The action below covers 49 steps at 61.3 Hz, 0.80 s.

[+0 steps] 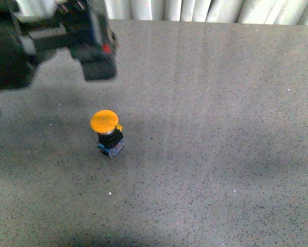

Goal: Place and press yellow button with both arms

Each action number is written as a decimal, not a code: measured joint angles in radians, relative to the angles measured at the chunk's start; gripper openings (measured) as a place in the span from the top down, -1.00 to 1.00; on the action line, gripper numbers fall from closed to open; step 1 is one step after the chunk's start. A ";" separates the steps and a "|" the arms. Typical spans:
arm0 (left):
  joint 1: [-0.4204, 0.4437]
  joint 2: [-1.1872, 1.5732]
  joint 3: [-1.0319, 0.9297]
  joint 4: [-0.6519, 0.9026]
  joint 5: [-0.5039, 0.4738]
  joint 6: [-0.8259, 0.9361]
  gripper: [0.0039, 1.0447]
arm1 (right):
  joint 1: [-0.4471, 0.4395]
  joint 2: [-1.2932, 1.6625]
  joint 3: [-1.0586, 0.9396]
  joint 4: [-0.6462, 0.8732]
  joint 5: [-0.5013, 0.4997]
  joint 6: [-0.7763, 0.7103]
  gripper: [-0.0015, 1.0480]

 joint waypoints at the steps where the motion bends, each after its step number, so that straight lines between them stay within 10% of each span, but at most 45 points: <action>1: 0.011 -0.022 -0.002 0.004 -0.009 0.012 -0.81 | 0.000 0.000 0.000 0.000 0.000 0.000 -0.82; 7: 0.120 -0.182 -0.115 0.245 -0.238 0.195 -0.41 | 0.000 0.000 0.000 0.000 0.000 0.000 -0.82; 19: 0.268 -0.437 -0.279 0.219 -0.164 0.293 0.35 | 0.000 0.000 0.000 -0.001 -0.002 0.000 -0.82; 23: 0.296 -0.485 -0.327 0.201 -0.148 0.299 0.66 | -0.004 0.251 0.150 -0.296 -0.024 0.054 -0.82; 29: 0.311 -0.554 -0.364 0.179 -0.113 0.302 0.99 | 0.042 0.579 0.262 -0.233 -0.024 0.050 -0.82; 49: 0.436 -0.779 -0.456 0.043 -0.007 0.309 0.98 | 0.318 1.478 0.642 0.241 -0.142 -0.174 -0.82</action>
